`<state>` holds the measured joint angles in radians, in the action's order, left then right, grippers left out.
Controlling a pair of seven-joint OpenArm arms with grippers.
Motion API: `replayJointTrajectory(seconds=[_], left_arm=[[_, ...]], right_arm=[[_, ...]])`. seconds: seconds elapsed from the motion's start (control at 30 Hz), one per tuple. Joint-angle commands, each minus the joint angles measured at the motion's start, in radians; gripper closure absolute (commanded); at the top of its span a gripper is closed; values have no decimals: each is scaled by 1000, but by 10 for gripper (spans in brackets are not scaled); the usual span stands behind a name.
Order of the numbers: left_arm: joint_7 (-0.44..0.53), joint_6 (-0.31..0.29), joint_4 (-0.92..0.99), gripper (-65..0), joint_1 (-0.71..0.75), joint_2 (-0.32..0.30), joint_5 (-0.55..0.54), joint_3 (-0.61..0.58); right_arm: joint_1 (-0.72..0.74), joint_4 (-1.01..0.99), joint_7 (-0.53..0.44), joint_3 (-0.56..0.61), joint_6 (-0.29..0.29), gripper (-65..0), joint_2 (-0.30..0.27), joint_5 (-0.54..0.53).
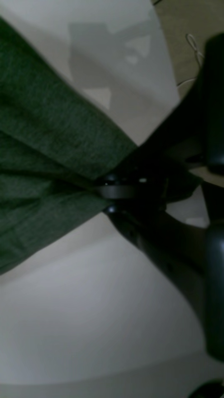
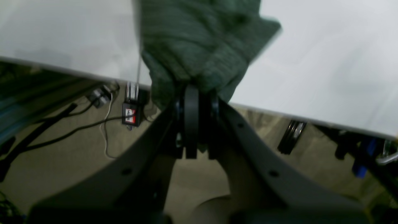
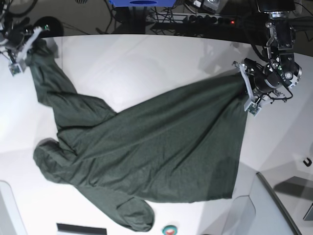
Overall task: Layout the t-shirt on the table in an organized manner, then fold the t-shirt properly
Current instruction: 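Drag the held shirt corner outward with the right gripper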
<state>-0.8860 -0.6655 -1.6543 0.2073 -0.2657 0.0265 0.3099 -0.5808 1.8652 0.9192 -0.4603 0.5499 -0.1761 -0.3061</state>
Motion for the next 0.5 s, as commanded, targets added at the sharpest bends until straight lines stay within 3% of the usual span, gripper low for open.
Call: replayJointTrajectory(seconds=[0.0,0.23,0.47], left_arm=[[8,5,-20,0,-1,-11,-1,4],[31,6,-8,0,40,-8,-1,4],[124,8,124,0,44,-8,0,4]], right_arm=[[-12,32,-13,-21,5,-3,3,-9],[-94,103,-12,-179,141,-3,85,-8],[-118,110,-15,-285,148,-3,117,-5]])
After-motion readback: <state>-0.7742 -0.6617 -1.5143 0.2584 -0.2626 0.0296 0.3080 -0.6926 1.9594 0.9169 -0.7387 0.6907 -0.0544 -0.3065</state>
